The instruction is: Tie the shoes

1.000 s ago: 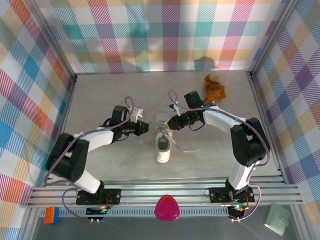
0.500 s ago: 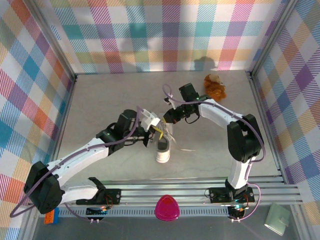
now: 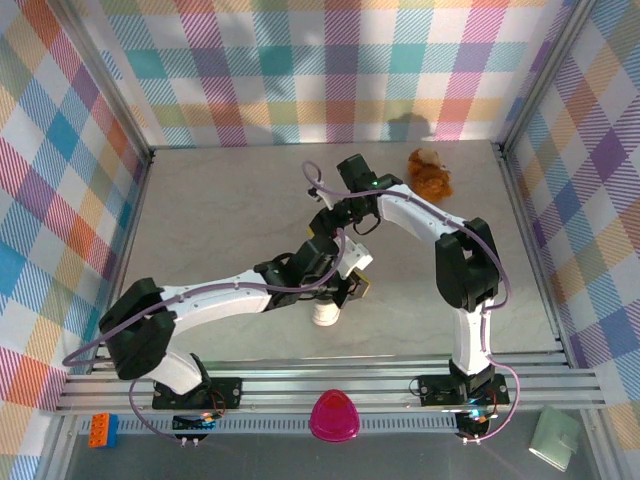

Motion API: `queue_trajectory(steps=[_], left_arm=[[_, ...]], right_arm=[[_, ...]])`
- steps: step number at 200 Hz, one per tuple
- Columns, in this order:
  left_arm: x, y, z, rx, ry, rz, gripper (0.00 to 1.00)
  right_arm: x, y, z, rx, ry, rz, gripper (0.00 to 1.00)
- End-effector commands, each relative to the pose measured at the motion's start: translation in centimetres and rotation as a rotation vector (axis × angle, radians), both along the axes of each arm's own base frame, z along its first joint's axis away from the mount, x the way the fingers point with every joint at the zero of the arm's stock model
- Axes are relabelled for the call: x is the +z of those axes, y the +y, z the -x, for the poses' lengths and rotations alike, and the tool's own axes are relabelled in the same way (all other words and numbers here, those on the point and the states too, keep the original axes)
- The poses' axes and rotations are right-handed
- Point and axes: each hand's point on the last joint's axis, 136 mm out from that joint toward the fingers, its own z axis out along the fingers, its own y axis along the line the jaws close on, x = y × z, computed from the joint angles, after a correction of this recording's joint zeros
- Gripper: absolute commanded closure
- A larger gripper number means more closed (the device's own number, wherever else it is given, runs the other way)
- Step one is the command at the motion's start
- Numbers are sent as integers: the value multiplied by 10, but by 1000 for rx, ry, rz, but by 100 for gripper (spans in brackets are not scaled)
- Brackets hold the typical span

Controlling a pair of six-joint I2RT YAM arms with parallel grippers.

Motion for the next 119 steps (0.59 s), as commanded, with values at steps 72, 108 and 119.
queue_trajectory(steps=[72, 108, 119], left_arm=[[32, 35, -32, 223, -255, -72, 48], [63, 68, -45, 354, -351, -107, 0], [74, 81, -48, 416, -367, -121, 0]], right_arm=[[25, 8, 2, -14, -23, -53, 70], [47, -6, -1, -66, -57, -47, 55], [54, -14, -2, -87, -71, -47, 53]])
